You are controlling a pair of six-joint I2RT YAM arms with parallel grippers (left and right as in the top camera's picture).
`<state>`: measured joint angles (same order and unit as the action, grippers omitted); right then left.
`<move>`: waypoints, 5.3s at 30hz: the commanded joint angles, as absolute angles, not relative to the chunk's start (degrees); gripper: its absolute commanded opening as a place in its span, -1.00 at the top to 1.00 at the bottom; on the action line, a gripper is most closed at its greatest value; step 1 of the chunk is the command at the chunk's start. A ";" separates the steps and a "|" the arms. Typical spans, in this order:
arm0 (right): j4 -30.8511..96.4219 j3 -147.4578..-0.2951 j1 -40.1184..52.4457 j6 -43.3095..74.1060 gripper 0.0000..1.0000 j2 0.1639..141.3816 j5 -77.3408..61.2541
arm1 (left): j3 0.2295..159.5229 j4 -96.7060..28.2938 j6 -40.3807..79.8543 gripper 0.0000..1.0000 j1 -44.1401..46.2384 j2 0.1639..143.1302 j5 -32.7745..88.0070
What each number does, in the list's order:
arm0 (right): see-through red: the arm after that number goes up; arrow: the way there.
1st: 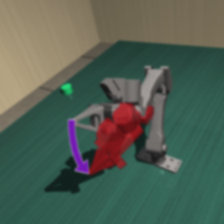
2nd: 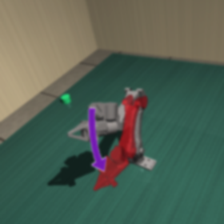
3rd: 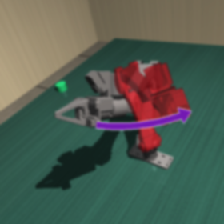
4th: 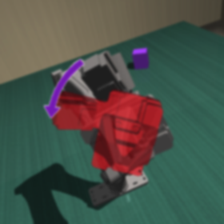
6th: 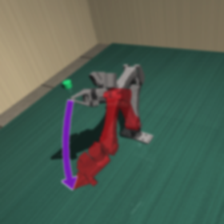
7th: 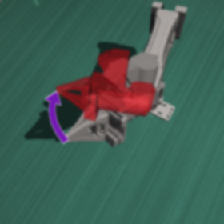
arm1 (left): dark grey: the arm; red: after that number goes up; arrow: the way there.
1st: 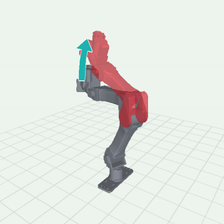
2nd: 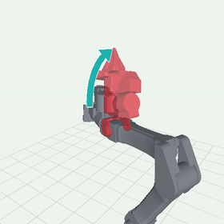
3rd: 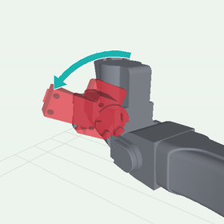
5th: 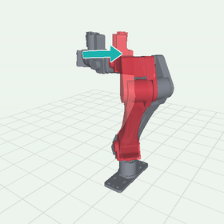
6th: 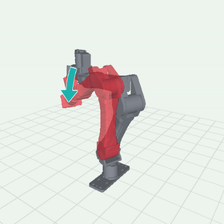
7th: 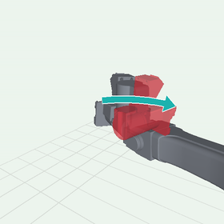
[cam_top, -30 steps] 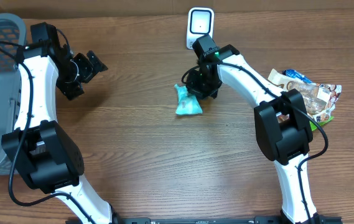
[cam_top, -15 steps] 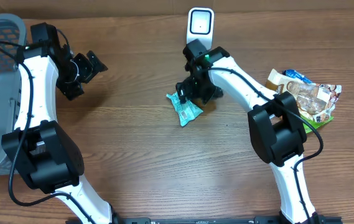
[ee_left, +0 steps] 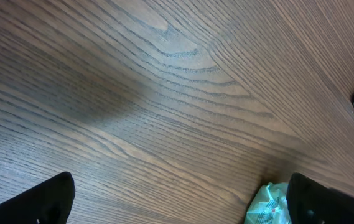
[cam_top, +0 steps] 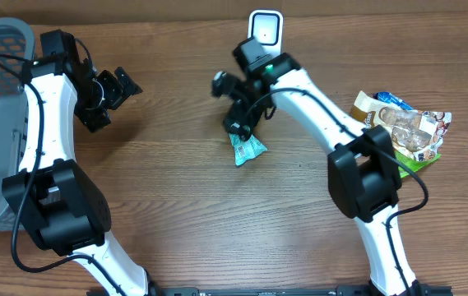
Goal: Scan the item barcode
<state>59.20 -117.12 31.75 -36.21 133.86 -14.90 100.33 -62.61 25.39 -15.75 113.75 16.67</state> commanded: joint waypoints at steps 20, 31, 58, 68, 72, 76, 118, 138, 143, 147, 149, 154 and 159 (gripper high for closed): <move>56.55 -118.04 28.34 -25.50 0.55 140.16 -15.51 | 100.86 -62.59 26.17 -1.00 -15.62 113.19 15.94; 64.05 -118.15 24.21 41.28 0.81 140.07 -15.53 | 100.86 -62.59 26.17 -1.00 -15.62 113.19 15.94; 55.09 -103.72 19.99 13.69 -0.13 138.37 -40.16 | 100.86 -62.59 26.17 -1.00 -15.62 113.19 15.94; 56.60 -103.24 20.34 14.68 0.05 138.23 -44.75 | 100.86 -62.59 26.17 -0.99 -15.62 113.19 15.94; 62.13 -103.09 17.93 14.59 -0.43 138.23 -44.45 | 100.88 -62.59 26.17 -0.99 -15.62 113.19 15.94; 64.23 -102.28 18.39 14.96 -0.36 138.23 -43.59 | 100.86 -62.59 26.17 -1.00 -15.62 113.19 15.94; 37.01 -97.19 29.23 10.04 0.93 110.61 48.42 | 100.86 -62.59 26.17 -1.00 -15.62 113.19 15.94; -10.09 -97.19 31.46 -46.06 0.93 126.69 51.35 | 100.88 -62.59 26.17 -0.99 -15.62 113.19 15.94; -15.53 -97.19 32.21 -52.60 0.92 129.99 50.13 | 100.88 -62.59 26.17 -0.99 -15.62 113.19 15.94; -20.16 -97.19 32.49 -53.76 0.92 130.87 49.84 | 100.86 -62.59 26.17 -1.00 -15.62 113.19 15.94; -22.94 -97.19 32.58 -55.55 0.93 131.15 49.43 | 100.86 -62.59 26.17 -1.00 -15.62 113.19 15.94; -24.36 -97.19 32.56 -56.03 0.92 131.68 46.00 | 100.88 -62.59 26.17 -0.99 -15.62 113.19 15.94; -25.80 -97.19 32.45 -57.54 0.92 133.16 44.64 | 100.86 -62.59 26.17 -1.00 -15.62 113.19 15.94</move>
